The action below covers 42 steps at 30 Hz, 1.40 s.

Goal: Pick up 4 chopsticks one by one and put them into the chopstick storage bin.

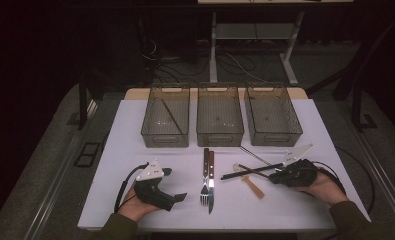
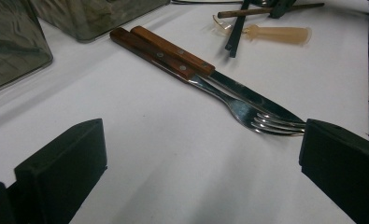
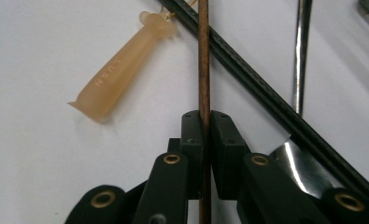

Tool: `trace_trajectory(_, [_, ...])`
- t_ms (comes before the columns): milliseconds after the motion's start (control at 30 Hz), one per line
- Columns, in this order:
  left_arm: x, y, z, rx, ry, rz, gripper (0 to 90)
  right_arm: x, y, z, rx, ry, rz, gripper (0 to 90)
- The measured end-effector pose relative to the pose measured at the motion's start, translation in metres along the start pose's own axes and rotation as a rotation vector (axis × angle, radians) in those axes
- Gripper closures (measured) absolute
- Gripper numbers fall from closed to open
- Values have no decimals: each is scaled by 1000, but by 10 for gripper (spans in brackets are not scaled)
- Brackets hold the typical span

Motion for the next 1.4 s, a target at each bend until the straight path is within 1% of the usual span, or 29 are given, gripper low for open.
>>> trace_trajectory(67, [0, 0, 0, -1, 2, -2, 0, 0, 0, 0, -1, -3, 2, 844])
trace_trajectory(233, [0, 0, 0, 1, 1, -1, 0, 0, 0, 0, -5, 16, 15, 844])
trace_trajectory(267, [0, 0, 0, 1, 0, -1, 0, 0, -1, 0, -1, 16, 13, 845])
trace_trajectory(367, [0, 0, 0, -2, 3, -4, 0, 0, -6, 0, 31, 35, 6, 844])
trace_trajectory(567, [0, 0, 0, 0, 1, -5, 0, -2, -13, 2, 91, 88, -11, 845])
trace_trajectory(700, [0, 0, 0, -2, 2, -7, 0, -5, -16, 6, 119, 129, -11, 845])
trace_trajectory(833, [0, 0, 0, -1, 1, -8, 0, -8, -15, 11, 131, 187, -14, 846])
trace_trajectory(1000, [0, 0, 0, 5, -4, -8, 0, -11, -12, 18, 135, 226, -30, 846])
trace_trajectory(1133, [0, 0, 0, 4, -6, -5, 0, -12, -12, 24, 152, 226, -42, 846])
trace_trajectory(1167, [0, 0, 0, 3, -6, -5, 0, -12, -13, 26, 156, 219, -44, 846])
trace_trajectory(1400, [-2, 0, 0, 7, -13, -2, 0, -11, -13, 39, 194, 203, -37, 846])
Point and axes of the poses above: each handheld gripper's, and its own axes: y roughly forward along the jaws, z roughly out of its top, x roughly to its right, the point moved 1 cm from there along y, roughly forward along the jaws
